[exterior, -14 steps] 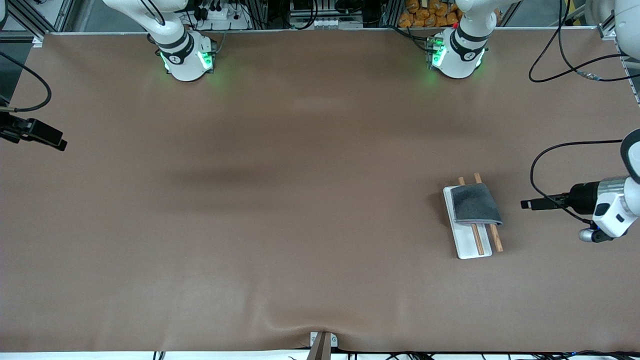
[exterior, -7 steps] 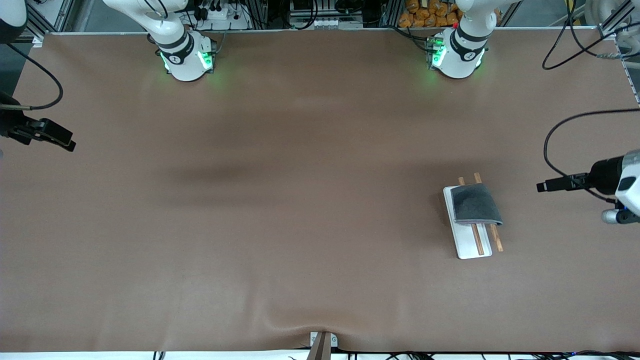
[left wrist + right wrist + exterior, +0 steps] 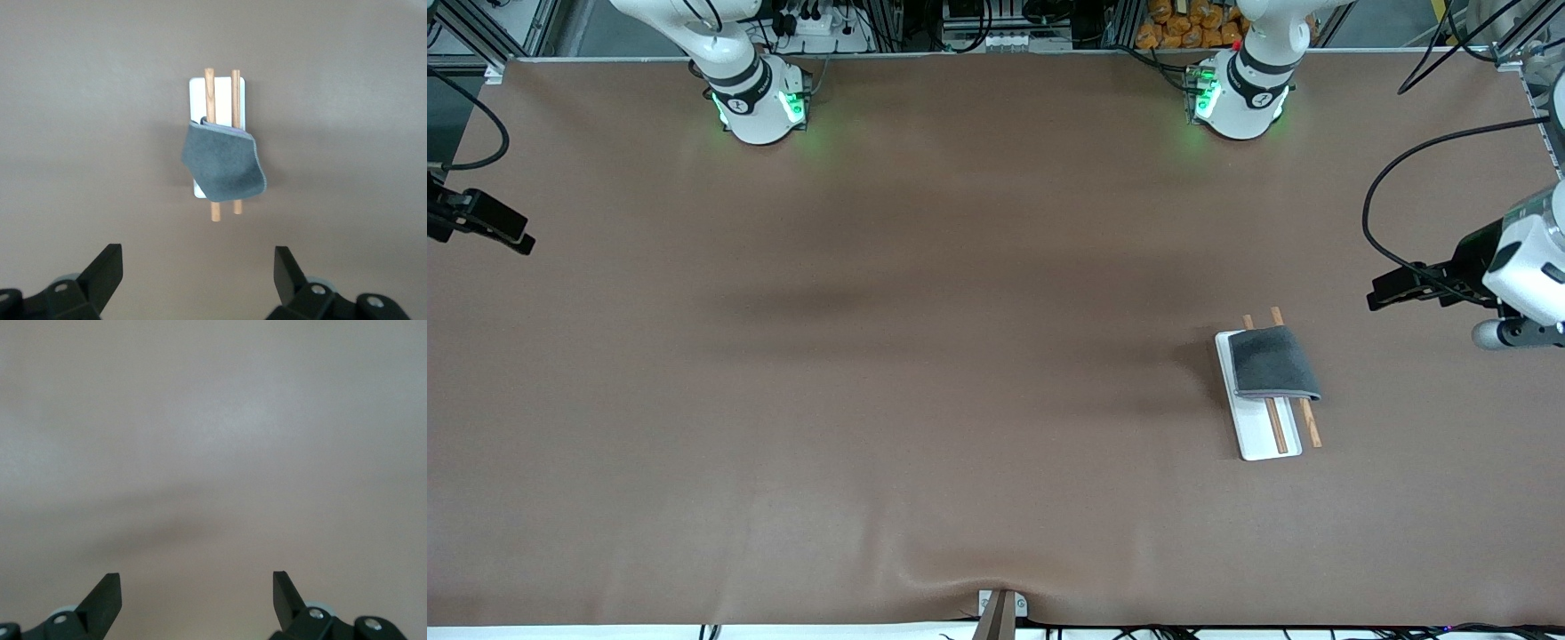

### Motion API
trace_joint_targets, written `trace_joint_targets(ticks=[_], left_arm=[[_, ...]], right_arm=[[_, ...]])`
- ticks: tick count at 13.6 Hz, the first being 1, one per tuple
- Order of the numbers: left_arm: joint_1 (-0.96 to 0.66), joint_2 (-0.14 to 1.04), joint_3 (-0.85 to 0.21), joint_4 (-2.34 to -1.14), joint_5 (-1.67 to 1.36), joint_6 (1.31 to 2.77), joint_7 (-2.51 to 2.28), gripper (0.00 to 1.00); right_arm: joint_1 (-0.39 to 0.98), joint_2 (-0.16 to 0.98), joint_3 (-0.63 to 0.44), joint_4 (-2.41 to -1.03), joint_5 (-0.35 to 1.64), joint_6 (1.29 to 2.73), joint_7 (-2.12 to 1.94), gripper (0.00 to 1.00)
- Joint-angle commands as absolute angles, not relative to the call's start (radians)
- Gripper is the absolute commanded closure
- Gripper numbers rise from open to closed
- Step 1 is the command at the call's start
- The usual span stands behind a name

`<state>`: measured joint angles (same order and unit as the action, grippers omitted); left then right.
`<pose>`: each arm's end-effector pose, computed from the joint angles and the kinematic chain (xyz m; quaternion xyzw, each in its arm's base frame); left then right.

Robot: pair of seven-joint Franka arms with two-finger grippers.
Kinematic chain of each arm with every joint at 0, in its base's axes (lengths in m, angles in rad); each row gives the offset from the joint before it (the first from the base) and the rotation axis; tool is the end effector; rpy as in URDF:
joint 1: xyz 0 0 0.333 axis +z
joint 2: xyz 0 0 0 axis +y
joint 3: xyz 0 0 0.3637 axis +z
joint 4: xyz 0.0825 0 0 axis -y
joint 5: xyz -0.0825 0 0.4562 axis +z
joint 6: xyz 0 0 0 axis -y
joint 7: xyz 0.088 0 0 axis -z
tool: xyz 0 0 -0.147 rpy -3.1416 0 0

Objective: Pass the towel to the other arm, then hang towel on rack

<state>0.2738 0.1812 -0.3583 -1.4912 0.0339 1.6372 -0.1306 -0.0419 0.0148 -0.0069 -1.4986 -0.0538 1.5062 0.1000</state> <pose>0.6885 -0.0348 0.5688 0.9995 0.0240 -0.0134 0.0134 0.6244 -0.0387 0.6566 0.9967 -0.0759 -0.0029 0.0270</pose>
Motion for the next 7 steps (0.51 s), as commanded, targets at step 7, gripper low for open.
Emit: trace_joint_targets(ticks=[7], left_arm=[[0.284, 0.14, -0.426, -1.459, 0.158, 1.568, -0.147, 0.0]], right_arm=[[-0.057, 0.018, -0.005, -1.454, -0.034, 1.482, 0.084, 0.0]])
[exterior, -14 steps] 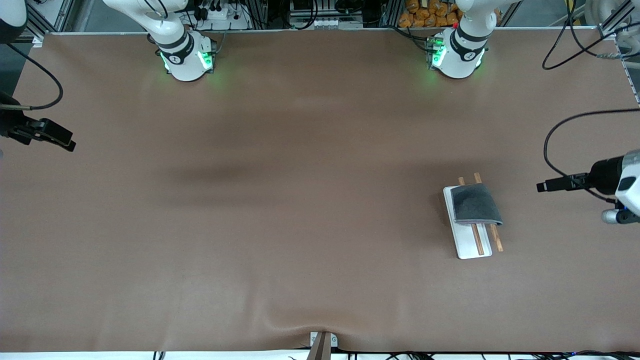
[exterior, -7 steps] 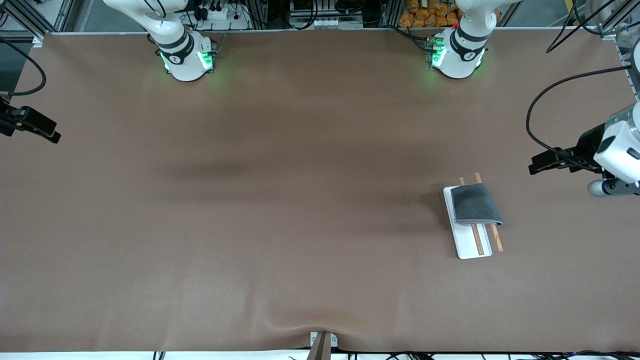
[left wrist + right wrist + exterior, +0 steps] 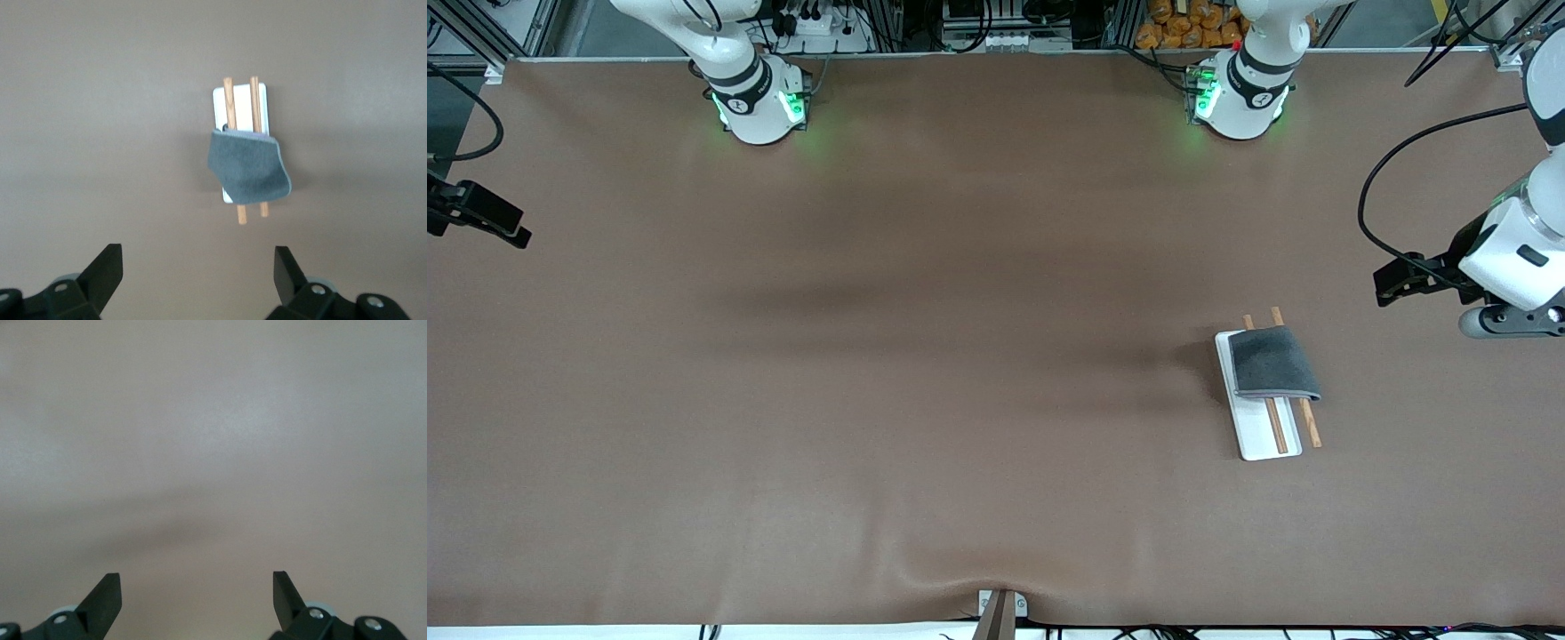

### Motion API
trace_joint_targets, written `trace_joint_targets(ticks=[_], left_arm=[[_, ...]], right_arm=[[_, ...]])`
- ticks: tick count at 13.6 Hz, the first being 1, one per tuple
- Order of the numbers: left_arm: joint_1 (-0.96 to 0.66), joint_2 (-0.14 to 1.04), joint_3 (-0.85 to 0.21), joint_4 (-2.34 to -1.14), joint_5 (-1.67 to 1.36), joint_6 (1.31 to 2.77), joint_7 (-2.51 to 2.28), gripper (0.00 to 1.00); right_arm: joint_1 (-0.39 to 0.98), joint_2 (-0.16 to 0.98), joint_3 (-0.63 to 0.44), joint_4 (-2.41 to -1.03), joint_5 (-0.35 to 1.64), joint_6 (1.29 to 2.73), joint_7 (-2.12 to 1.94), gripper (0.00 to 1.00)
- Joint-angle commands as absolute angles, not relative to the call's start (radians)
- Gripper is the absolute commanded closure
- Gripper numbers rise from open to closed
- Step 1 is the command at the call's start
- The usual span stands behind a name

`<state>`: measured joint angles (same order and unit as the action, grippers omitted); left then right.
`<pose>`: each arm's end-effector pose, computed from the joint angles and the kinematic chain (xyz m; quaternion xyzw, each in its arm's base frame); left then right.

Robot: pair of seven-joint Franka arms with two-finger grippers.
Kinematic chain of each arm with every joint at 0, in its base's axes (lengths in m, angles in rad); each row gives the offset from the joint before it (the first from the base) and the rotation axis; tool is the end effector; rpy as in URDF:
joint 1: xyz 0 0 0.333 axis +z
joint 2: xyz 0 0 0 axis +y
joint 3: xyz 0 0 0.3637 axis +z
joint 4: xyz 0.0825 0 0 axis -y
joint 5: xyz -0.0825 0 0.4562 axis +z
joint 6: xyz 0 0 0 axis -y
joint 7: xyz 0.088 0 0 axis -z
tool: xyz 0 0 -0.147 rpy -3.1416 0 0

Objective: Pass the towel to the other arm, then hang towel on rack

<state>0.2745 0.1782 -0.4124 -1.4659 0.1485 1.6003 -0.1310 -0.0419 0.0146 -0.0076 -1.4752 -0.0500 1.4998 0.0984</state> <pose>0.6838 -0.0512 0.5840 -0.9991 0.0043 0.0092 0.0402 0.6241 -0.0385 0.6687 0.9968 -0.0758 0.0056 0.0249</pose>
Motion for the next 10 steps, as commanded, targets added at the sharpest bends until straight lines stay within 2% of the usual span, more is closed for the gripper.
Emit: trace_joint_targets(ticks=[1, 3, 7, 8, 10], left_arm=[[0.281, 0.127, -0.431, -1.459, 0.158, 1.568, -0.179, 0.0], [0.284, 0.108, -0.46, -1.462, 0.158, 1.565, -0.27, 0.0], [0.27, 0.062, -0.445, -1.477, 0.146, 1.565, -0.267, 0.0], [0.234, 0.045, -0.393, -1.488, 0.131, 1.563, -0.267, 0.0], [0.079, 0.008, -0.21, -1.517, 0.083, 1.557, -0.265, 0.0]], right_arm=[[-0.063, 0.018, -0.003, -1.454, -0.032, 1.482, 0.083, 0.0], [-0.061, 0.018, -0.003, -1.454, -0.031, 1.482, 0.084, 0.0], [-0.061, 0.02, -0.002, -1.456, -0.029, 1.482, 0.084, 0.0], [-0.061, 0.02, -0.002, -1.456, -0.029, 1.482, 0.086, 0.0], [-0.061, 0.02, -0.002, -1.456, -0.029, 1.482, 0.086, 0.0]])
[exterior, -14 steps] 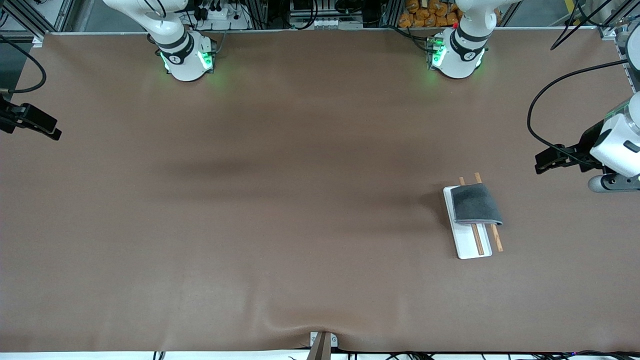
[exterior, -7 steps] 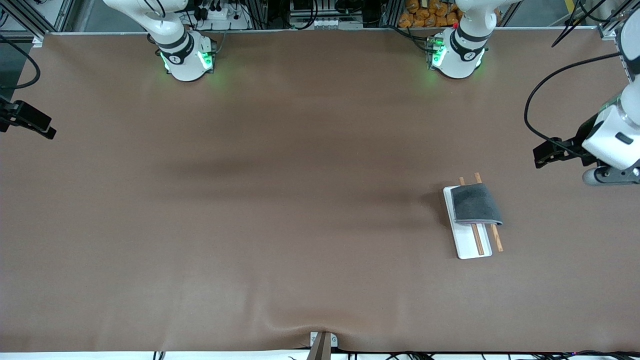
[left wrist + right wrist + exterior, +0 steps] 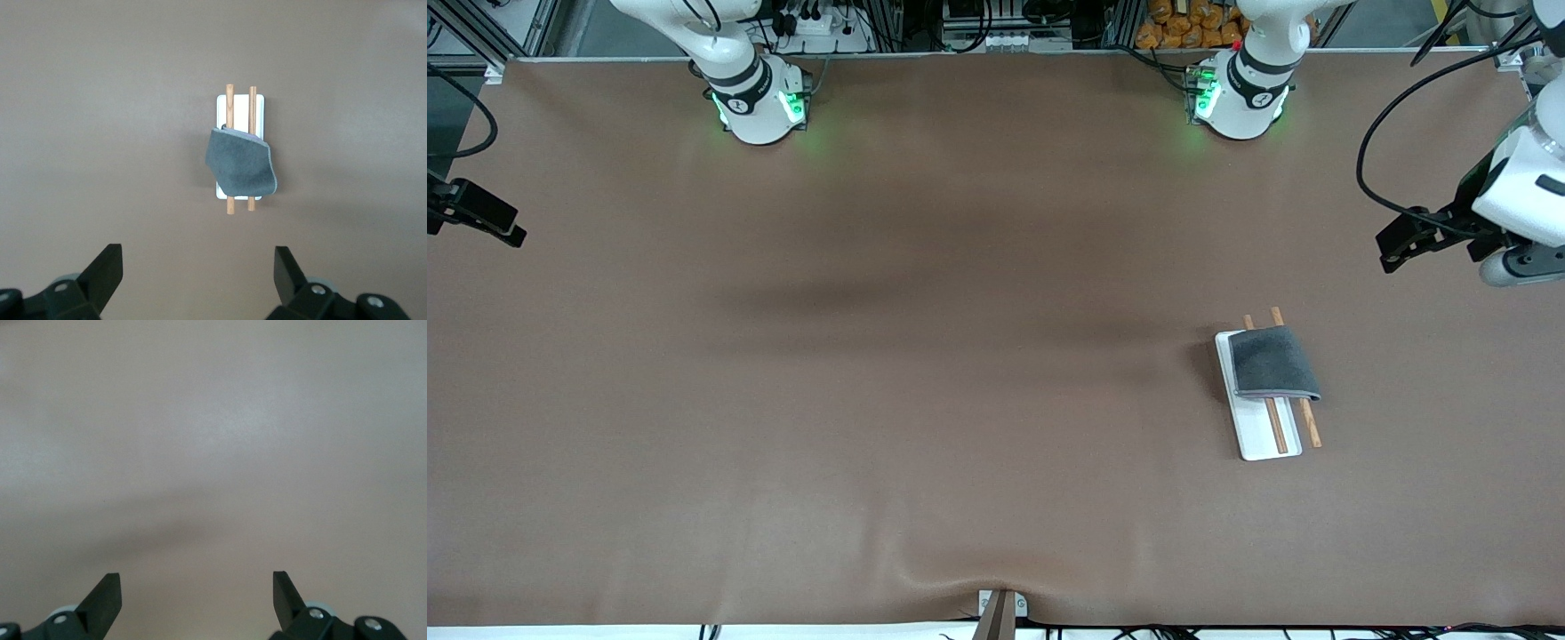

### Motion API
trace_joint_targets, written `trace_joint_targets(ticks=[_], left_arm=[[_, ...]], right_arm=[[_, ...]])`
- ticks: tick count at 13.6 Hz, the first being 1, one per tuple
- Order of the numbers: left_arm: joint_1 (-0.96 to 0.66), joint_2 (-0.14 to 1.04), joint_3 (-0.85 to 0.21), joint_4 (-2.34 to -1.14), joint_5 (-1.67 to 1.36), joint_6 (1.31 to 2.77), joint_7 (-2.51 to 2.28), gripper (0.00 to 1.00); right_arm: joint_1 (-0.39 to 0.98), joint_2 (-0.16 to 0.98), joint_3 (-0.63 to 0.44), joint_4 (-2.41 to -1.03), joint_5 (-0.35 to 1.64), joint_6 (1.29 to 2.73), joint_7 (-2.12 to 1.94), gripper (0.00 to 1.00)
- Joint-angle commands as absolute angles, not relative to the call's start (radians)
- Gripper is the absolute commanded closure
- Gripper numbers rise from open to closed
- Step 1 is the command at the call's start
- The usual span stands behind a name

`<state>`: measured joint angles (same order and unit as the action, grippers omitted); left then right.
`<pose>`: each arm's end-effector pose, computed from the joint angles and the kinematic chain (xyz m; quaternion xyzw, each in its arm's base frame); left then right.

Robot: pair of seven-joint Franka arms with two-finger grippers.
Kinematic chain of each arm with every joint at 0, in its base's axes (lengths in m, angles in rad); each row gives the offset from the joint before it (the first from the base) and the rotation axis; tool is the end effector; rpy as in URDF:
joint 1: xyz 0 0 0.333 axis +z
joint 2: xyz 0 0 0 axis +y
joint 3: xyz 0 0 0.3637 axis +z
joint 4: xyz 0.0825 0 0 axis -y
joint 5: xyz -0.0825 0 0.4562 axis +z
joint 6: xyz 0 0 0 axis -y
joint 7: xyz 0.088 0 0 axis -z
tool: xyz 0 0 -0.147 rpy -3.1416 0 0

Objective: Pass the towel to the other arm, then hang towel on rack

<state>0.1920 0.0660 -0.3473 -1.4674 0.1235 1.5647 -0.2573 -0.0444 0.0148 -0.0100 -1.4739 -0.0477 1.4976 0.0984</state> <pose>0.6465 -0.0752 0.6490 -0.9972 -0.0529 -0.0275 0.0458 0.6237 -0.0412 0.6690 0.9966 -0.0781 0.0050 0.0237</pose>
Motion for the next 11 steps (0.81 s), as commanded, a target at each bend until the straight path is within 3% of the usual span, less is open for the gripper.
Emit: trace_joint_targets(ticks=[1, 4, 11], left_arm=[[0.024, -0.009, -0.139, -1.528, 0.056, 1.557, -0.258, 0.0], [-0.098, -0.044, -0.015, -1.557, 0.04, 1.552, -0.245, 0.0], [-0.114, -0.11, 0.005, -1.66, 0.028, 1.562, -0.215, 0.0]], right_arm=[[-0.061, 0.02, -0.002, -1.456, -0.029, 1.482, 0.086, 0.0], [-0.06, 0.02, -0.002, -1.456, -0.029, 1.48, 0.086, 0.0], [-0.06, 0.02, -0.002, -1.456, -0.029, 1.48, 0.086, 0.0]])
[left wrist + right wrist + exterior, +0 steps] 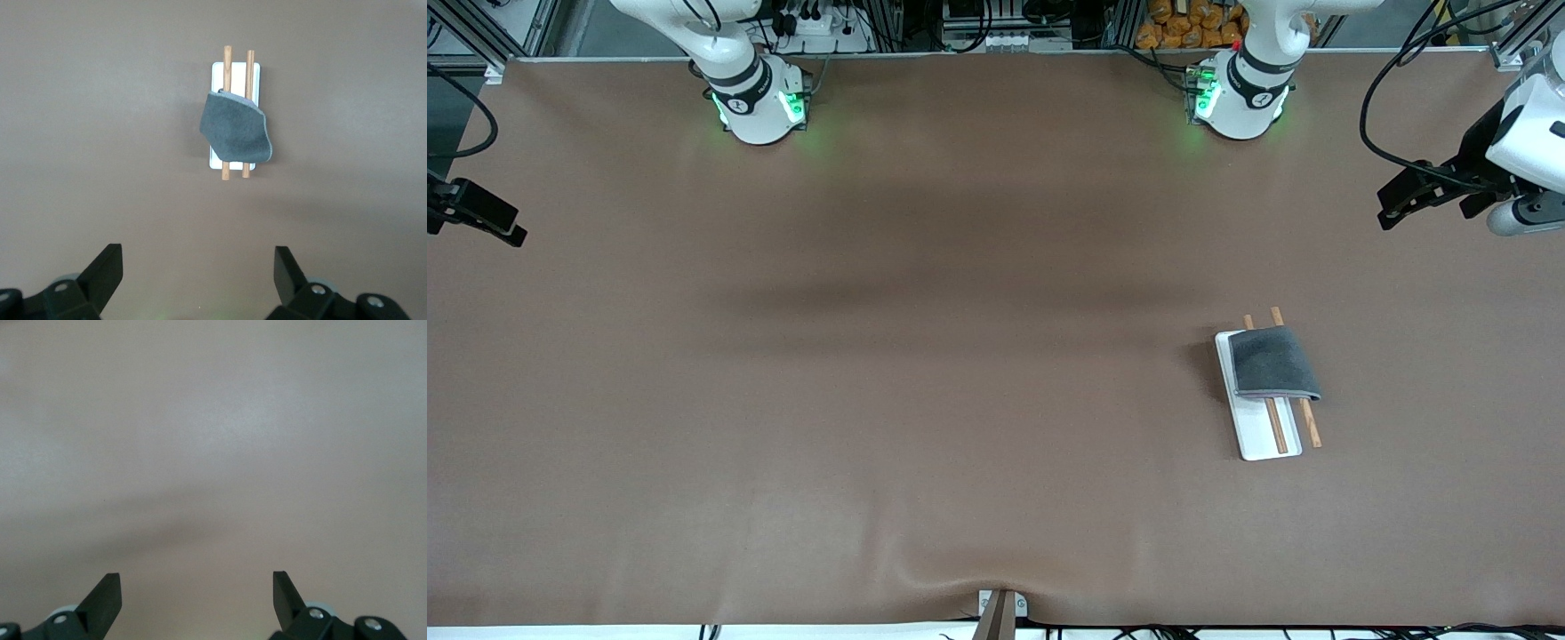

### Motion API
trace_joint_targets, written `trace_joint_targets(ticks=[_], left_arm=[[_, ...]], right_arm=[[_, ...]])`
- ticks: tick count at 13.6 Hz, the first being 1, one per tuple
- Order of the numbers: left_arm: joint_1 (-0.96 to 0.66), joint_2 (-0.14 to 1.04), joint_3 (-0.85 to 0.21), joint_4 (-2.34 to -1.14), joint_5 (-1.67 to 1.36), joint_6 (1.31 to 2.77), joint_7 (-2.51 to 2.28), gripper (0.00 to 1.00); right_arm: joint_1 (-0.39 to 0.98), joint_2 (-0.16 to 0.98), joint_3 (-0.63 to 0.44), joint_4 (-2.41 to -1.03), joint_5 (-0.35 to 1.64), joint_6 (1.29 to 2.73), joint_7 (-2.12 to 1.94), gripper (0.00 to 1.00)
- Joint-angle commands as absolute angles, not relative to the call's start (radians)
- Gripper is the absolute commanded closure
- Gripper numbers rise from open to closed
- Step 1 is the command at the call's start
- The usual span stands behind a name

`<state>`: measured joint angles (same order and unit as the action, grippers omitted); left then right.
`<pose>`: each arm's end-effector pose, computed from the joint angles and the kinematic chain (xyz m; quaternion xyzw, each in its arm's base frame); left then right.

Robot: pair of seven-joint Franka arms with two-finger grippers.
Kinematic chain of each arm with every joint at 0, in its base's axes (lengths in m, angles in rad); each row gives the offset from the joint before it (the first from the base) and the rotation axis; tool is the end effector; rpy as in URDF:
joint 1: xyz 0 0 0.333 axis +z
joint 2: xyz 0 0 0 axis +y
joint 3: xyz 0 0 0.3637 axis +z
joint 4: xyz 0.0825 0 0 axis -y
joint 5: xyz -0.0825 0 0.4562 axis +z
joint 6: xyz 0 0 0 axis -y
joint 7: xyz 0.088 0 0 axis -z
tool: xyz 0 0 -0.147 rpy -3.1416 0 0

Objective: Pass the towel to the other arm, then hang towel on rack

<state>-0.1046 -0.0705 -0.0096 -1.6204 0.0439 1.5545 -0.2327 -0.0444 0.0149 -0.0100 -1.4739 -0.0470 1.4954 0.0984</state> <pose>0.5965 -0.0621 0.6472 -0.9980 -0.0596 -0.0061 0.0215 0.6235 -0.0411 0.6688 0.9967 -0.0781 0.0038 0.0234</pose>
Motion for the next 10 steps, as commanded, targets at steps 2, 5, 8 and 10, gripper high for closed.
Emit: trace_joint_targets(ticks=[2, 5, 8, 10], left_arm=[[-0.103, -0.109, 0.009, -1.654, 0.031, 1.554, -0.128, 0.0], [-0.103, -0.104, 0.017, -1.638, 0.038, 1.539, -0.083, 0.0], [-0.104, -0.101, 0.018, -1.632, 0.031, 1.539, -0.129, 0.0], [-0.107, -0.094, 0.02, -1.618, 0.029, 1.539, -0.133, 0.0]], right_arm=[[-0.058, 0.02, -0.002, -1.456, -0.029, 1.48, 0.086, 0.0], [-0.058, 0.02, -0.002, -1.456, -0.029, 1.48, 0.087, 0.0], [-0.06, 0.02, -0.002, -1.456, -0.028, 1.48, 0.087, 0.0], [-0.06, 0.02, -0.002, -1.456, -0.028, 1.48, 0.087, 0.0]])
